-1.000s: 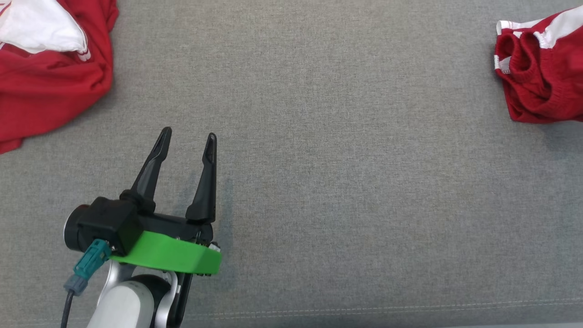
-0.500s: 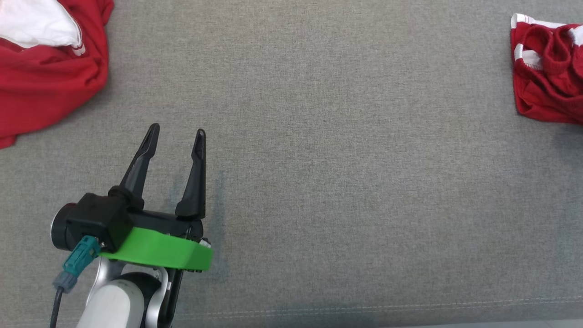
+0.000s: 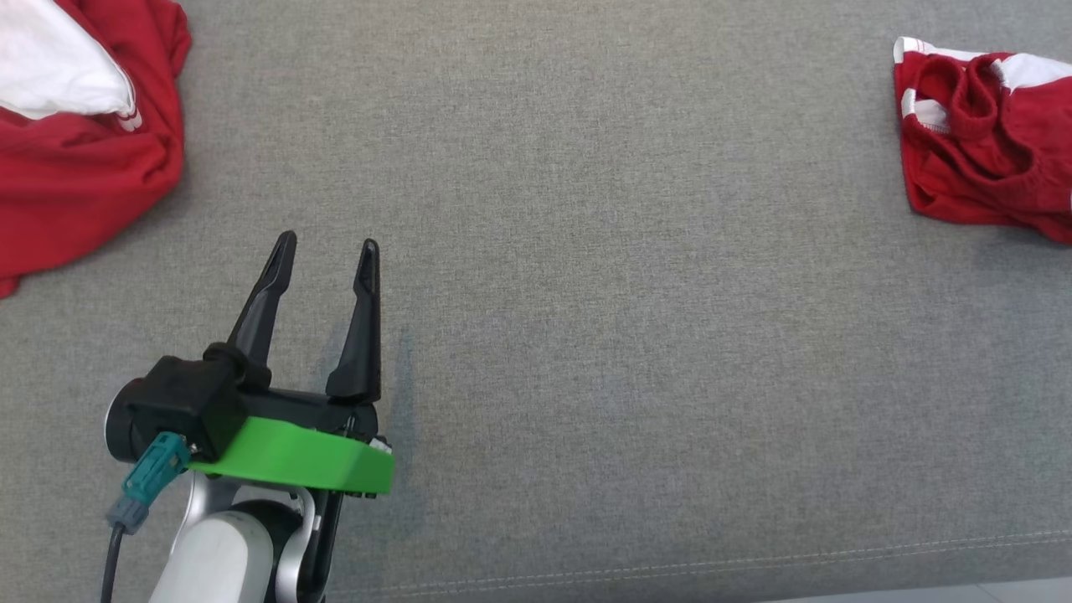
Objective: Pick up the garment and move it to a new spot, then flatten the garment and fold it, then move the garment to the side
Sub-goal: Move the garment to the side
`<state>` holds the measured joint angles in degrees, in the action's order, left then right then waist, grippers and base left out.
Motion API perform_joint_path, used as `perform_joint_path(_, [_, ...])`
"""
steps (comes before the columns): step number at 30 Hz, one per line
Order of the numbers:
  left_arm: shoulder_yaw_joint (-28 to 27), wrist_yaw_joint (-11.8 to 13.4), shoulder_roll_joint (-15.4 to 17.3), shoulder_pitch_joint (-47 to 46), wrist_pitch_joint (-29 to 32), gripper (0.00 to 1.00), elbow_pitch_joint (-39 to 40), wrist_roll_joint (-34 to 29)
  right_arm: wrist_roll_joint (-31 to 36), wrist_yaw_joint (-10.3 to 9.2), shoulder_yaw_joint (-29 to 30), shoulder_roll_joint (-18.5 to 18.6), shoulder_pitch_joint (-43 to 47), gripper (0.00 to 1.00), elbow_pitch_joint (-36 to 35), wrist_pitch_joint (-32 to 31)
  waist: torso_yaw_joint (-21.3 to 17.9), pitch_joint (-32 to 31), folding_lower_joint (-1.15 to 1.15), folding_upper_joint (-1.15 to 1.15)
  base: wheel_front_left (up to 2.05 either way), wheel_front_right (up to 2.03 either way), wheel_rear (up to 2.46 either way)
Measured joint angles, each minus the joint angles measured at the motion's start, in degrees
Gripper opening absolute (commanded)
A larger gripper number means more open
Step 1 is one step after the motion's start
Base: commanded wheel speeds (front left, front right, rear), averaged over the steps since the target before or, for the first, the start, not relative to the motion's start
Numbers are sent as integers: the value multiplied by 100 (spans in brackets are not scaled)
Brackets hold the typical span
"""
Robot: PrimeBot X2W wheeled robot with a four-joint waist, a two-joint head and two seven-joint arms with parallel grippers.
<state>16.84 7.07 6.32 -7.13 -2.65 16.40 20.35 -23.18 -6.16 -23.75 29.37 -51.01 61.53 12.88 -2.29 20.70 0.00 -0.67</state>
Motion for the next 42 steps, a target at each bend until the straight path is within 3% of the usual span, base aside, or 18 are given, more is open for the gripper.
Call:
perform_joint_path(4, [1,0,-15,-13,-129,100,-199,9,-119,15,112,-210,-102,100,-219,78,-49,-185,0,0,0,0,0])
perform_joint_path(16, [-225,0,-127,12,-394,100,-1210,116,-355,364,116,-1032,284,100,-932,155,-155,-940,0,0,0,0,0])
perform_joint_path(29, [-543,0,-176,556,-654,100,-1785,226,-412,246,468,-1717,1838,100,-2410,155,-176,-1880,0,0,0,0,0])
perform_joint_path(42, [-554,1,-187,973,-775,100,-1949,223,-101,45,597,-1959,3328,100,-3581,155,-320,-2344,0,0,0,0,0])
